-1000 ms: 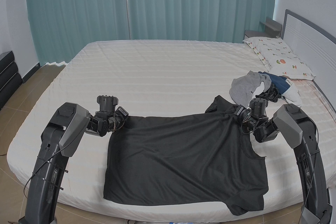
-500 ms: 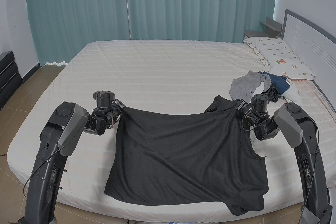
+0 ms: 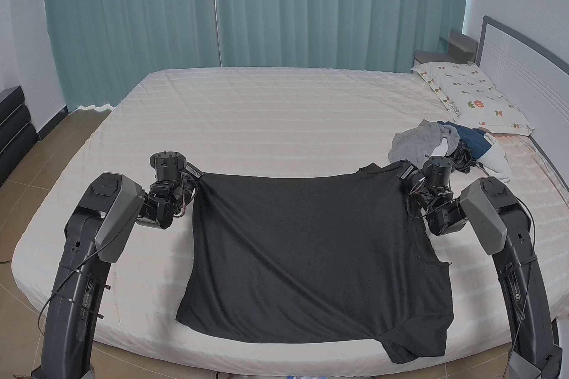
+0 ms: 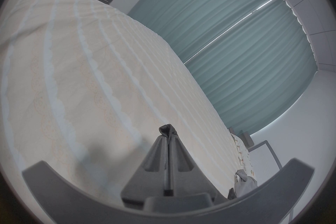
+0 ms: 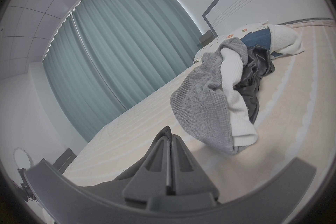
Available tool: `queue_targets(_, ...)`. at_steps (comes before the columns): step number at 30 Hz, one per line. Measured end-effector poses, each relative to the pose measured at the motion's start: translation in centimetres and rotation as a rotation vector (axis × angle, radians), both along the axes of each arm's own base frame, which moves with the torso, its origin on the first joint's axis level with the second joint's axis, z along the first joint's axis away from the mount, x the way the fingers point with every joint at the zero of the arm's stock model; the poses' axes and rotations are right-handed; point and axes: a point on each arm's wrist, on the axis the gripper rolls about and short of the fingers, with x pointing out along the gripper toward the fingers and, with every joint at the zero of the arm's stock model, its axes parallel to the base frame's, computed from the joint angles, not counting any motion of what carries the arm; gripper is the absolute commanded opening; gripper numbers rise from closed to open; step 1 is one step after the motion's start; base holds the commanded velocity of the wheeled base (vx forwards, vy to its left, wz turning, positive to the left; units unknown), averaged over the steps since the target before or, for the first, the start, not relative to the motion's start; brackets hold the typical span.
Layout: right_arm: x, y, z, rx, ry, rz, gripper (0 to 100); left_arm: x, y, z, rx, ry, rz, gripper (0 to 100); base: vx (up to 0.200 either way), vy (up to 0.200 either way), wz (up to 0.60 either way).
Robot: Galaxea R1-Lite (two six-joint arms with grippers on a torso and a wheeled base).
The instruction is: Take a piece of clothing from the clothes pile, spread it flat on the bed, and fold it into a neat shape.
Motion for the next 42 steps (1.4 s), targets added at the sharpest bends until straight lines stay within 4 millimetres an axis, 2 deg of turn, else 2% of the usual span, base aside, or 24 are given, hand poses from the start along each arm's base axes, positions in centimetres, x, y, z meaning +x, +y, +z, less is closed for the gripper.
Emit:
queue_targets(6,0.5,0.2,-0.5,-0.006,-0.003,-0.005,0,0.0,0.0,-0.4,0.004,0.012,-0.001,0,0.000,0.000,0.00)
queue_targets(14,1.5,-0.1,0.0,-0.021,-0.008,-0.048,0,-0.2,-0.1,-1.0,0.011,0.051,-0.004,0,0.000,0.000,0.00)
queue_targets(25,1.5,-0.5,-1.8,-0.096,0.045,-0.058,0,-0.3,-0.3,-1.2,0.013,0.058,-0.009,0,0.000,0.000,0.00)
queue_targets(33,1.6,-0.8,-1.3,-0.129,0.007,-0.066,0,-0.4,-0.5,-1.3,0.014,0.062,-0.012,0,0.000,0.000,0.00)
queue_targets(38,1.5,-0.9,-1.7,-0.140,0.020,-0.068,0,-0.4,-0.5,-1.3,0.014,0.064,-0.013,0,0.000,0.000,0.00)
queue_targets(39,1.5,-0.9,-1.9,-0.143,0.024,-0.068,100,-0.4,-0.5,-1.4,0.015,0.068,-0.013,100,0.000,0.000,0.00)
queue_targets(42,1.5,-1.0,-2.5,-0.150,0.037,-0.067,100,-0.4,-0.6,-1.4,0.015,0.077,-0.017,100,0.000,0.000,0.00)
